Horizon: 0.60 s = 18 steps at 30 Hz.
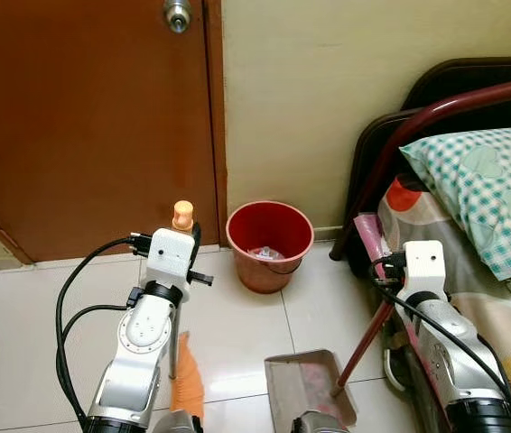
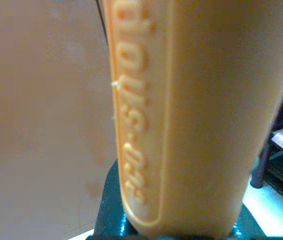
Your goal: Sweep floor
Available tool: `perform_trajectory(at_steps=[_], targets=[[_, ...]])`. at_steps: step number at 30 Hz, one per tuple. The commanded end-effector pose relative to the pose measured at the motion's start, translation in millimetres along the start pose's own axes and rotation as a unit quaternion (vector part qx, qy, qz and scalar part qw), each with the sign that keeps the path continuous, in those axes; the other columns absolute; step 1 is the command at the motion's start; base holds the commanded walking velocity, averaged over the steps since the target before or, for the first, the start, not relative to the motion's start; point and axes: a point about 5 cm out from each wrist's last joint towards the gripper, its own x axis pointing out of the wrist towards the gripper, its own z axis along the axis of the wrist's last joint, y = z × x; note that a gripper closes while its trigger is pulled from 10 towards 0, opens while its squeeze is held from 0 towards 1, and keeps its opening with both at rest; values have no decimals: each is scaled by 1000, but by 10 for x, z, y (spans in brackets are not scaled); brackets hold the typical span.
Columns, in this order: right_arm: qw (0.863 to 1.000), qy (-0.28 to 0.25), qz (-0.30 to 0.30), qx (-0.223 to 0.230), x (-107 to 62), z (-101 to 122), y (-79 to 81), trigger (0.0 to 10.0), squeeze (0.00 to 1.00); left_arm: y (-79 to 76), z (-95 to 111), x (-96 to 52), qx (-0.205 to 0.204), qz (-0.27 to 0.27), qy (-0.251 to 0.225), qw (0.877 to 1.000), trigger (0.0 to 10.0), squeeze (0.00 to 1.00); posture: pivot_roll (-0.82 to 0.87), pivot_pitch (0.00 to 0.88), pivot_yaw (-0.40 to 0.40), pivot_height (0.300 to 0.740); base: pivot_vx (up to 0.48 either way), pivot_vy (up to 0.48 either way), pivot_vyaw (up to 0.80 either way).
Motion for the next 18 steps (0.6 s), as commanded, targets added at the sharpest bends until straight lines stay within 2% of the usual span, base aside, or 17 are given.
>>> perform_trajectory(at_steps=[1, 5, 9, 12, 18], targets=[[1000, 25, 0, -11, -23, -132, -57, 10000, 0, -27, -42, 4, -5, -8, 15, 1000, 10000, 0, -34, 124, -15, 740, 0, 0, 0], [999, -14, 44, -28, -57, -83, -64, 10000, 0, -18, -47, 3, -4, -9, 17, 1000, 10000, 0, -35, 128, -9, 740, 0, 0, 0], [997, -35, 35, -65, -67, -62, -169, 10000, 0, -12, -44, 11, -4, -10, 16, 1000, 10000, 0, -38, 131, -2, 740, 0, 0, 0], [996, -63, 35, -49, -71, -16, -237, 10000, 0, -8, -36, 18, -4, -12, 15, 1000, 10000, 0, -44, 134, 5, 740, 0, 0, 0], [992, -103, 48, -50, -56, 38, -230, 10000, 0, 10, -37, 22, -1, -18, 16, 1000, 10000, 0, -44, 132, 28, 740, 0, 0, 0]])
